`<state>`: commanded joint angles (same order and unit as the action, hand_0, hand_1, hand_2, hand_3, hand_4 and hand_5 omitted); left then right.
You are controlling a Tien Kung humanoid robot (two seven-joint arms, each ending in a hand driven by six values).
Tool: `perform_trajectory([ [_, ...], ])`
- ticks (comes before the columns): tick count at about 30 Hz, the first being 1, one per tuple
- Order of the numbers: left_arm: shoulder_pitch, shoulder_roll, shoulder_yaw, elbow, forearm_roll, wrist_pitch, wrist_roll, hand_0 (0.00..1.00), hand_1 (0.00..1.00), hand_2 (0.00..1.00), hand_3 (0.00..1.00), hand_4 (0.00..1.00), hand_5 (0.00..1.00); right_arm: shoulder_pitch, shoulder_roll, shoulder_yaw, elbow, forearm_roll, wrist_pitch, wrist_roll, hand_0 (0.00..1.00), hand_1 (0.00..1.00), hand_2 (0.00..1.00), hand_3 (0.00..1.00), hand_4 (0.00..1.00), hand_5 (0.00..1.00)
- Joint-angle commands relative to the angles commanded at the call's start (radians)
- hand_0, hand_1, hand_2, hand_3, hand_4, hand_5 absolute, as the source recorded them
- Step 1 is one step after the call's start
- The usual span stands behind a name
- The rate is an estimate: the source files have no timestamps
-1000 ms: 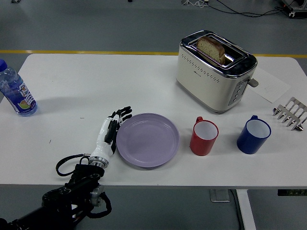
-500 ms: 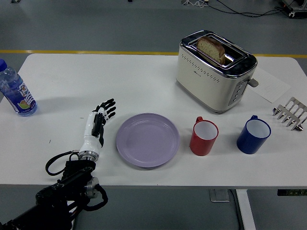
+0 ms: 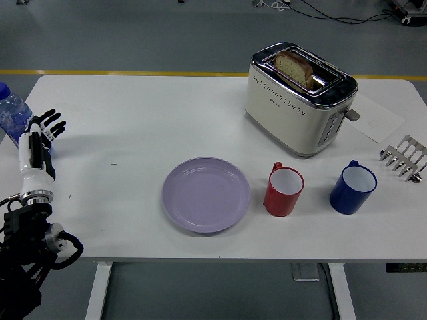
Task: Push plate across desktop
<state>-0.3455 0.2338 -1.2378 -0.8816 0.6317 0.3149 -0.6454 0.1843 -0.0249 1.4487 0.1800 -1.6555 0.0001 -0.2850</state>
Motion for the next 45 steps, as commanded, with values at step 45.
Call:
perform_trajectory([
  [45,0.240,-0.019,-0.523,-0.197,-0.155,-0.561,0.743,0.603,0.670,0.680,0.653,0.454,0.974,-0.021,0.000,0.033,0.000,-0.033,-0.009,-0.007,0.640,0.610,0.645,0.583,0.368,0.162],
])
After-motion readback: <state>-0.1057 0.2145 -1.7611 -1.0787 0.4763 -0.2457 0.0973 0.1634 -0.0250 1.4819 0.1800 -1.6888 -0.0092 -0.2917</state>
